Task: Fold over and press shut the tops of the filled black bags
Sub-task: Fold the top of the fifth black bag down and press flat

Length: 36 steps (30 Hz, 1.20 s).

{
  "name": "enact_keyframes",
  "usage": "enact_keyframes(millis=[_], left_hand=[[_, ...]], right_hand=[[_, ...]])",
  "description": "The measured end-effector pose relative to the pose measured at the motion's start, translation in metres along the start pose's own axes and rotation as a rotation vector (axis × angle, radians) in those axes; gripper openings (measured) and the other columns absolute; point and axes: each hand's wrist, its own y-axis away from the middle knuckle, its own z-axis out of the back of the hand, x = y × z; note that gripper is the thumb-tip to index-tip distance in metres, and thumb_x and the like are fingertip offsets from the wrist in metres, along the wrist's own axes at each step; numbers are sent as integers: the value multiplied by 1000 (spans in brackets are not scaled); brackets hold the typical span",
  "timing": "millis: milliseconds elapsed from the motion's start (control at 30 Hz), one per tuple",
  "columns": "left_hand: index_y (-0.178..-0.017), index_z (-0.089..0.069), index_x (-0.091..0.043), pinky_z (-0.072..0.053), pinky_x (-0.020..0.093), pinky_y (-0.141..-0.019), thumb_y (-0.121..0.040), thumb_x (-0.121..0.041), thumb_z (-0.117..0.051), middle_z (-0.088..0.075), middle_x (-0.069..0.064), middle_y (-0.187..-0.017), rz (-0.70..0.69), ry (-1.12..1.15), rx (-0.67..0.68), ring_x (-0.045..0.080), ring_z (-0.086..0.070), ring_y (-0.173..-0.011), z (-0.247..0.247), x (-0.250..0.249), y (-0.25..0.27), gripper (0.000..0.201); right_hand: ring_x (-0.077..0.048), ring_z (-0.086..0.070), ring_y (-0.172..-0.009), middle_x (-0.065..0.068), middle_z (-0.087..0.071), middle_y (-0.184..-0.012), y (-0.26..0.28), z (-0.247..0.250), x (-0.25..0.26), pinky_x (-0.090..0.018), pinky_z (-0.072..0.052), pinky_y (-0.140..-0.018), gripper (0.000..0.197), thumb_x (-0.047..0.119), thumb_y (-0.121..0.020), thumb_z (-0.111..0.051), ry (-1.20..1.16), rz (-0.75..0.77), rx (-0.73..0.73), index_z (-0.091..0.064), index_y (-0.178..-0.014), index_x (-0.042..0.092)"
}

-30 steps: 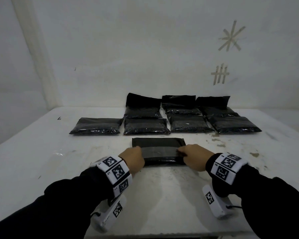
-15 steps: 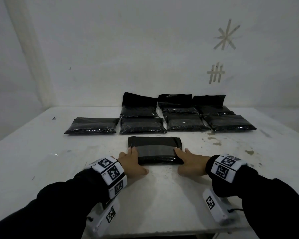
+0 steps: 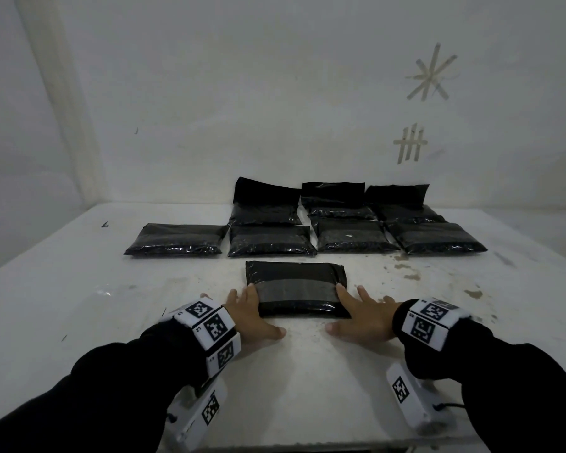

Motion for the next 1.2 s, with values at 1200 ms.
enact_keyframes(millis=[1200], left_hand=[[-149, 16, -17, 12, 64, -109, -71, -83, -42, 9, -2, -159, 24, -59, -37, 22, 6, -147, -7, -1, -8, 118]], right_hand=[[-26, 12, -146, -2, 16, -158, 12, -2, 9, -47, -4, -118, 90, 67, -90, -32, 57, 57, -59, 17, -149, 20]])
